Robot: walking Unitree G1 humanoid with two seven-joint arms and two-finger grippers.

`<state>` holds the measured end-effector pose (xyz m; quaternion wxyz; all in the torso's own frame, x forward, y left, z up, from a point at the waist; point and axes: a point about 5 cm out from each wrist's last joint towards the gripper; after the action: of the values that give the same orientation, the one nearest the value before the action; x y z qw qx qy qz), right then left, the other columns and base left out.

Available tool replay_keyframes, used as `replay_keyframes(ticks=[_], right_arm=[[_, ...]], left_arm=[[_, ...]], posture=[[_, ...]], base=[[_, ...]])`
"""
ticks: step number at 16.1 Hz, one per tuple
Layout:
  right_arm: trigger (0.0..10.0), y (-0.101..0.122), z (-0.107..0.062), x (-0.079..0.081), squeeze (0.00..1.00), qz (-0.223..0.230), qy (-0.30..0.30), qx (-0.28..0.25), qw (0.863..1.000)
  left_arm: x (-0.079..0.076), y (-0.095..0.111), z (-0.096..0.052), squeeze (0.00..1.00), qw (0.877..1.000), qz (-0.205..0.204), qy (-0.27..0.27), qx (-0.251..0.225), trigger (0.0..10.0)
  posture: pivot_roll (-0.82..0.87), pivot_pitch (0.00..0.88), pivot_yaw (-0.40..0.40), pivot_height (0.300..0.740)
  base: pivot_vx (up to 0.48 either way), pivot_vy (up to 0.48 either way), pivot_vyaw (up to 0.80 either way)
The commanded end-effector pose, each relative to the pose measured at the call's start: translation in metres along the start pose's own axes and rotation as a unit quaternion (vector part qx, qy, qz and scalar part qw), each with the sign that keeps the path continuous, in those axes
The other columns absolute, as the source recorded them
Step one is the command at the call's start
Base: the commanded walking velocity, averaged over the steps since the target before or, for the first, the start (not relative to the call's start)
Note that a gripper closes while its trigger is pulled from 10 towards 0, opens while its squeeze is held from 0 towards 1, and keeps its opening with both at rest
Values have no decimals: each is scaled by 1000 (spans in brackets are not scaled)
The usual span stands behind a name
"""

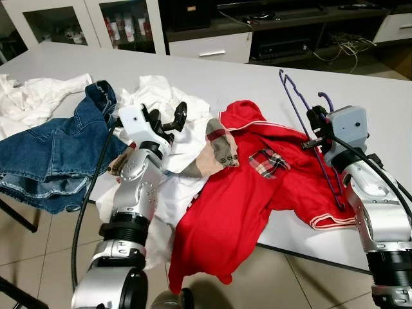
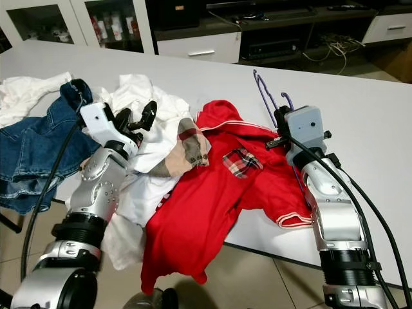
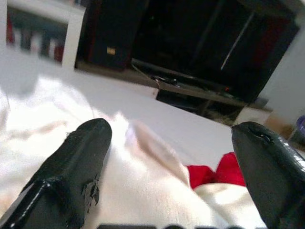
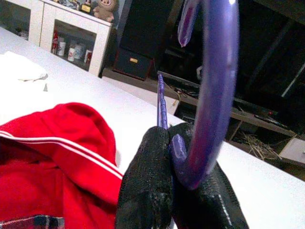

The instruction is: Hang hanger

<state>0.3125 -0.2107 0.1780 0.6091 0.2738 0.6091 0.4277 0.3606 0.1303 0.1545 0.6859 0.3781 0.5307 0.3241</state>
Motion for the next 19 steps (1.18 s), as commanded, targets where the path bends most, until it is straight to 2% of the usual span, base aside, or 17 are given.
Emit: replay_keyframes(ticks=[1,2,3,4,5,6,7,8,9,10,11,12,13,15,17,19], right_arm=[[10000,6,0,-5,0,-3,-12,-13,1000],[10000,6,1,-5,0,-3,-11,-14,1000],[10000,6,1,-4,0,-2,-11,-14,1000],[10000,6,2,-3,0,-2,-8,-14,1000],[10000,6,2,-2,0,-2,-6,-14,1000],[10000,7,3,-3,0,-3,-5,-14,1000],[10000,7,3,-3,0,-4,-5,-15,1000],[10000,7,3,-4,0,-4,-4,-15,1000],[10000,7,2,-4,0,-6,-4,-16,1000],[10000,8,0,-4,0,-5,-5,-19,1000],[10000,10,-3,-2,0,-6,-4,-27,1000],[10000,11,-5,-1,0,-5,-3,-33,999],[10000,15,-11,2,0,2,-5,-49,999],[10000,22,-20,8,0,14,-9,-73,997],[10000,29,-28,13,0,30,-23,-94,995],[10000,33,-32,16,0,44,-37,-102,993]], left_arm=[[-7,8,2,0,998,55,-11,-16,10000],[-7,13,1,161,994,110,-9,-23,10000],[-6,15,0,275,989,143,-3,-24,10000],[0,15,1,749,991,135,17,-16,10000],[5,15,1,765,990,134,31,-8,10000],[10,12,2,733,991,124,44,13,10000],[10,9,1,502,992,118,46,22,10000],[9,7,0,502,992,115,39,30,10000],[-5,-4,-9,0,988,136,-41,59,10000],[-15,-10,-18,0,980,158,-104,67,10000],[-20,-13,-32,0,973,168,-143,65,10000],[-20,-14,-39,0,970,172,-157,64,10000],[-19,-15,-52,0,964,190,-179,59,10000],[-19,-9,-68,0,951,228,-206,38,10000],[-23,4,-75,0,951,237,-201,-5,10000],[-27,11,-79,0,958,217,-183,-37,10000]], posture=[[-31,0,71,740],[-29,0,71,740],[-29,0,71,740],[-25,0,69,740],[-23,0,65,740],[-23,0,65,740],[-22,0,62,740],[-22,0,62,740],[-24,0,58,740],[-24,0,58,740],[-23,0,58,740],[-22,0,59,740],[-21,0,61,740],[-16,0,64,740],[-12,0,68,740],[-12,0,68,740]], base=[[0,0,0],[0,0,0],[0,0,0],[0,0,0],[0,0,0],[0,0,0],[0,0,0],[0,0,0],[0,0,0],[0,0,0],[0,0,0],[0,0,0],[0,0,0],[0,0,0],[0,0,0],[0,0,0]])
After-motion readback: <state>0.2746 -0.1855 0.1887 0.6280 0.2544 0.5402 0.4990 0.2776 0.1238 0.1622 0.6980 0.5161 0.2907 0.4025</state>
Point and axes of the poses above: a point about 5 cm out from each wrist's last joint towards the gripper, its own z axis pointing out of the wrist towards the gripper, its own y axis along the axis of the wrist's last joint, x = y × z, and after that the axes turned 11 degrees about -z, right-handed
